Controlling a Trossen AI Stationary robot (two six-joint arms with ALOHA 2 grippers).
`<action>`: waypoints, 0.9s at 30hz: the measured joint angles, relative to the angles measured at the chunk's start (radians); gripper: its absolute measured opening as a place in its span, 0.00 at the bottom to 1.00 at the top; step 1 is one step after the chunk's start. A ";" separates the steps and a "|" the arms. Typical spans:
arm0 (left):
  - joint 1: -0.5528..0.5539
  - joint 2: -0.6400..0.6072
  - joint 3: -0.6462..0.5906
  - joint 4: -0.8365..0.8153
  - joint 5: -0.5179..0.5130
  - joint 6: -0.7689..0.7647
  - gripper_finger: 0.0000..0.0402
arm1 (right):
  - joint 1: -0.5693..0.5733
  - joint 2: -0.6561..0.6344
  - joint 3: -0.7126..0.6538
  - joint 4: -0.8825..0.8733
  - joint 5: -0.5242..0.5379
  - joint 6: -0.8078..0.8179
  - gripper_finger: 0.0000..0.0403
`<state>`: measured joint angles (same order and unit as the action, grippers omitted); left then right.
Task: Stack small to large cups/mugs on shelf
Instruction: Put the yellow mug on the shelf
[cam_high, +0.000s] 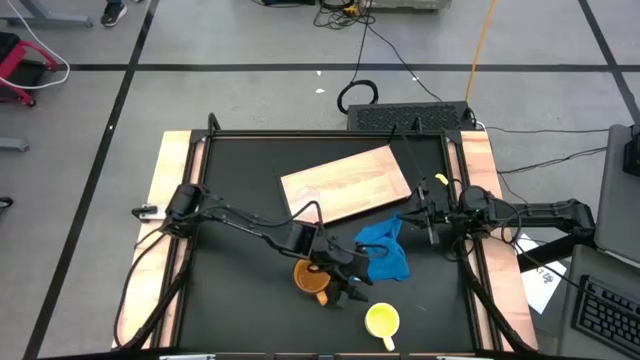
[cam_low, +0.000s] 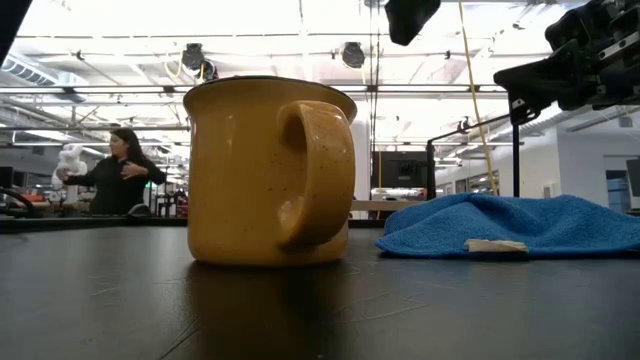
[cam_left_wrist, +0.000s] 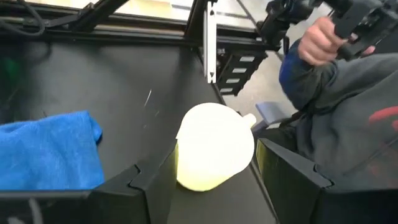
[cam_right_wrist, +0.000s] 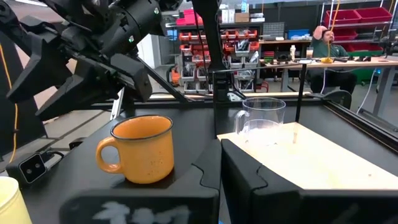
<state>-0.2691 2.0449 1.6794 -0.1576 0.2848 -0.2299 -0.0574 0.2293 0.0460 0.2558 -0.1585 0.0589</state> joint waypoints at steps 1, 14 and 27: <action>0.000 0.000 0.000 -0.009 -0.001 0.000 0.55 | 0.000 0.000 0.000 -0.002 0.000 0.000 0.00; -0.026 -0.002 0.000 0.063 -0.128 0.012 0.55 | 0.000 0.000 0.000 -0.006 0.000 0.000 0.00; 0.009 -0.002 0.007 0.319 -0.278 0.124 0.55 | 0.000 0.000 0.000 -0.006 0.000 0.000 0.00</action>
<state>-0.2599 2.0430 1.6864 0.1616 0.0064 -0.1062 -0.0574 0.2295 0.0460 0.2496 -0.1585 0.0593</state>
